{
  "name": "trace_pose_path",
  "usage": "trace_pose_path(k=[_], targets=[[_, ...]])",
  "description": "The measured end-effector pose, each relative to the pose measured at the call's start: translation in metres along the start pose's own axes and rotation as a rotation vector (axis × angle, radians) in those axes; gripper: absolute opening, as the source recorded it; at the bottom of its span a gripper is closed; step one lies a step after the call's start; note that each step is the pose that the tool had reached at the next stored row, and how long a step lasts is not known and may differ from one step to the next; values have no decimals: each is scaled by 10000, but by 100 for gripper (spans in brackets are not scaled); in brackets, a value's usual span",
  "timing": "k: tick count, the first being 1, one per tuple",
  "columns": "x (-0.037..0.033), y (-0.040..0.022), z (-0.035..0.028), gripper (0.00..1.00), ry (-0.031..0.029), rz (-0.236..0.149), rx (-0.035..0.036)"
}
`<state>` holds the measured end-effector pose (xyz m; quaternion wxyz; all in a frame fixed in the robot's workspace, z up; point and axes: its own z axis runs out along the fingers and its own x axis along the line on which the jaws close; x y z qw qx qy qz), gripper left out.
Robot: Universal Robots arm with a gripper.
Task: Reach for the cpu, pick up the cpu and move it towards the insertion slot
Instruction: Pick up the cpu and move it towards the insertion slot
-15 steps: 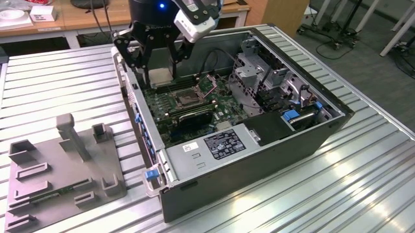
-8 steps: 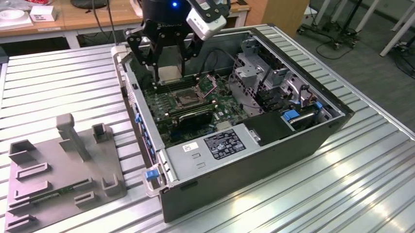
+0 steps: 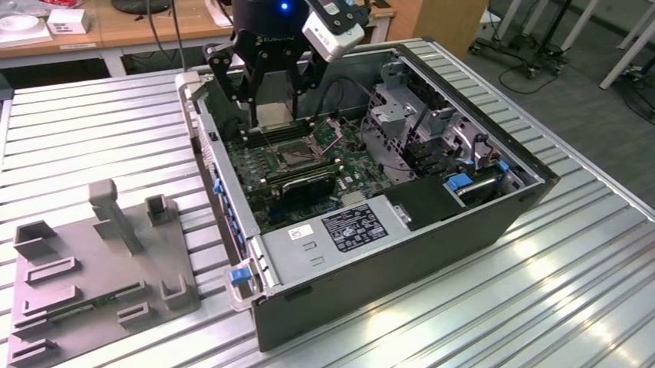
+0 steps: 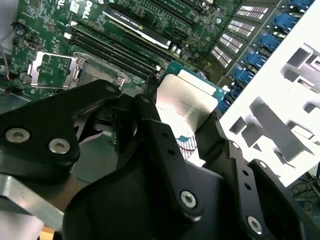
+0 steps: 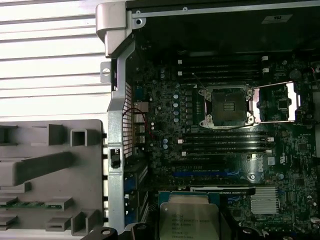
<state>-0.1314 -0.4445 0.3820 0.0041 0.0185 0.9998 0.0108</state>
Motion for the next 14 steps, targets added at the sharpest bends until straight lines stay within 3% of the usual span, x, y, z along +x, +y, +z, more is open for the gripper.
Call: trace_pose_path(k=[11,14], targets=[[-11,2,6,55,-2,-1,-3],[-56,29,17,55,0,-1,0]])
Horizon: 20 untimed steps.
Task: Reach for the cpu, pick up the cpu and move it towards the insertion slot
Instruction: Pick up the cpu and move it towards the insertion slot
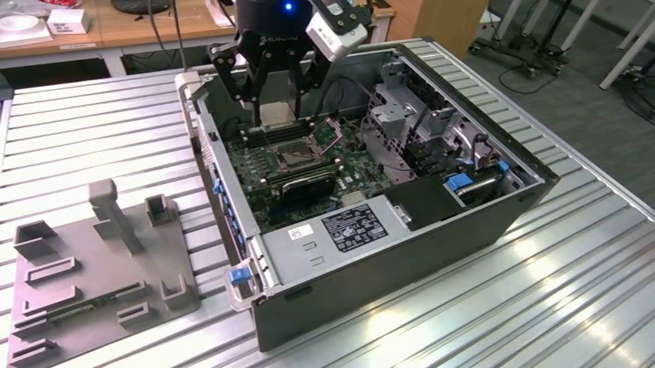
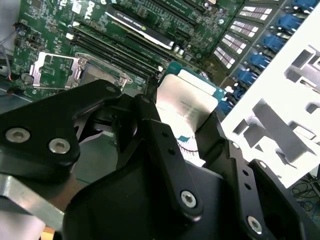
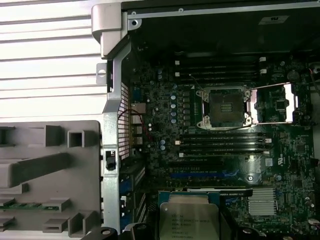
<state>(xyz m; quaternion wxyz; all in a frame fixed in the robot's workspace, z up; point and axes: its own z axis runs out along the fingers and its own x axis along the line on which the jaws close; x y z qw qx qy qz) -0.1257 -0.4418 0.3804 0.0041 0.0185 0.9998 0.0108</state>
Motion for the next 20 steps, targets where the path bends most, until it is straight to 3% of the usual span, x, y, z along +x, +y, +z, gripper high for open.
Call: trace_pose_path(k=[8,20], targets=[[-158,125,26,55,1,0,0],[-335,188,49,55,0,1,0]])
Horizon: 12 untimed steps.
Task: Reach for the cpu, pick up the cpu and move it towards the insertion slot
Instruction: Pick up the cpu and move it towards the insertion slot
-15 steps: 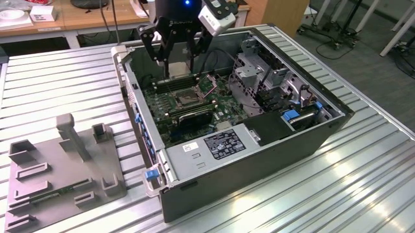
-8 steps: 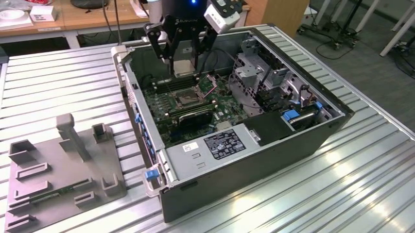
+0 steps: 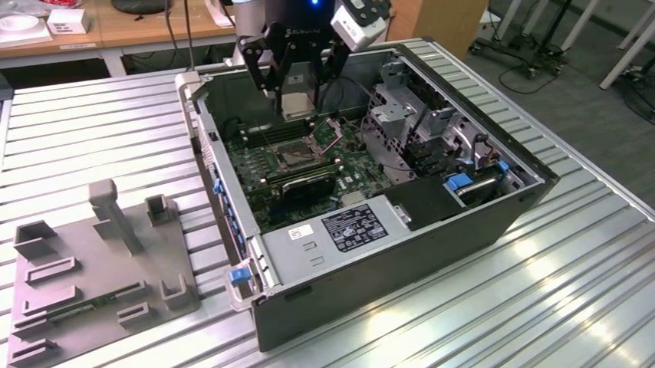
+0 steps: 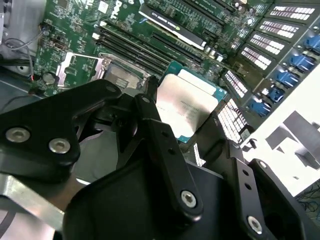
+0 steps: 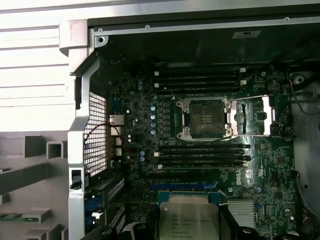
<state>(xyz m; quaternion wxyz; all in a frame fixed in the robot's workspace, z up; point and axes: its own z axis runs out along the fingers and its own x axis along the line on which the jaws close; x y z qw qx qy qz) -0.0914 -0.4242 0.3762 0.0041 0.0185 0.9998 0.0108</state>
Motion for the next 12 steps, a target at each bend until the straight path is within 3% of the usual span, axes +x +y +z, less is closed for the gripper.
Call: trace_pose_path(k=[5,9,12], targets=[[-20,5,8,55,-2,-51,-1],[-26,6,18,55,9,-567,-5],[-57,14,28,55,10,-582,-5]])
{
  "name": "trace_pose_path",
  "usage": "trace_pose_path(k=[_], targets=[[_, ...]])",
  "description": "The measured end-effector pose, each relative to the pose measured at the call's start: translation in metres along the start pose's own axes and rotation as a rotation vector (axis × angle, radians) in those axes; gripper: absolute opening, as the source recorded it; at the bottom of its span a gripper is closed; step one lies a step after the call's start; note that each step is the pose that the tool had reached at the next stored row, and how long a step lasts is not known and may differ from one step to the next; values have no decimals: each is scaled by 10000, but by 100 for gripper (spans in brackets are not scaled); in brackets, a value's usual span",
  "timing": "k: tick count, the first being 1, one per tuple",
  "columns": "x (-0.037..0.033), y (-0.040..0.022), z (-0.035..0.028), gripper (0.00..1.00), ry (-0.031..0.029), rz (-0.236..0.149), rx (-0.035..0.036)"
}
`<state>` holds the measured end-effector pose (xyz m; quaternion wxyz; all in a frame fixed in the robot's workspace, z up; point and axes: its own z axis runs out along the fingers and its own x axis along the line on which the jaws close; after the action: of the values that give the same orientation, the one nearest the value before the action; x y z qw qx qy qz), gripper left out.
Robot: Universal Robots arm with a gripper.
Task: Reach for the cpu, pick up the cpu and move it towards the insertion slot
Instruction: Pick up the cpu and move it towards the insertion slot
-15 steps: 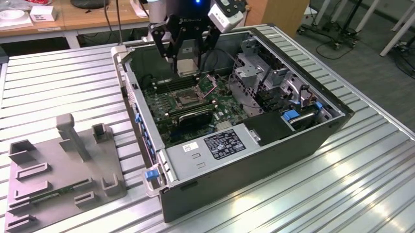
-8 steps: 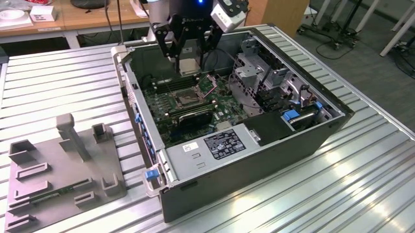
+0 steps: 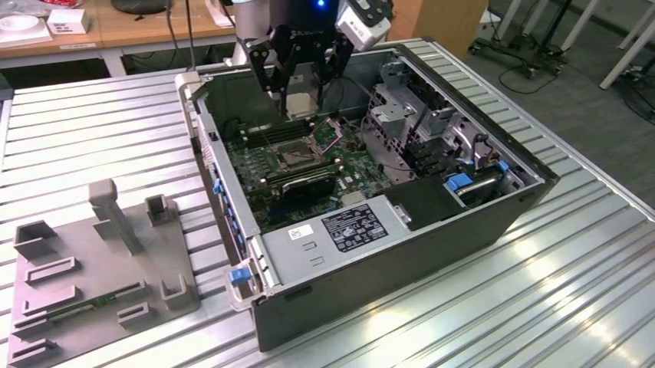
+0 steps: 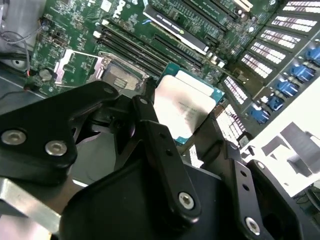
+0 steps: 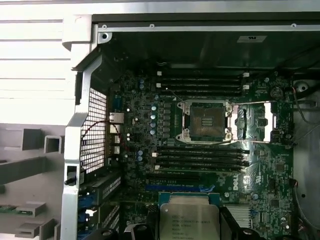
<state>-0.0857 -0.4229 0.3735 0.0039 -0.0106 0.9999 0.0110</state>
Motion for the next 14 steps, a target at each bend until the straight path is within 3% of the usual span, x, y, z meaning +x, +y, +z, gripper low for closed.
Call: trace_pose_path(k=[14], targets=[[-231,127,36,55,-4,139,5]])
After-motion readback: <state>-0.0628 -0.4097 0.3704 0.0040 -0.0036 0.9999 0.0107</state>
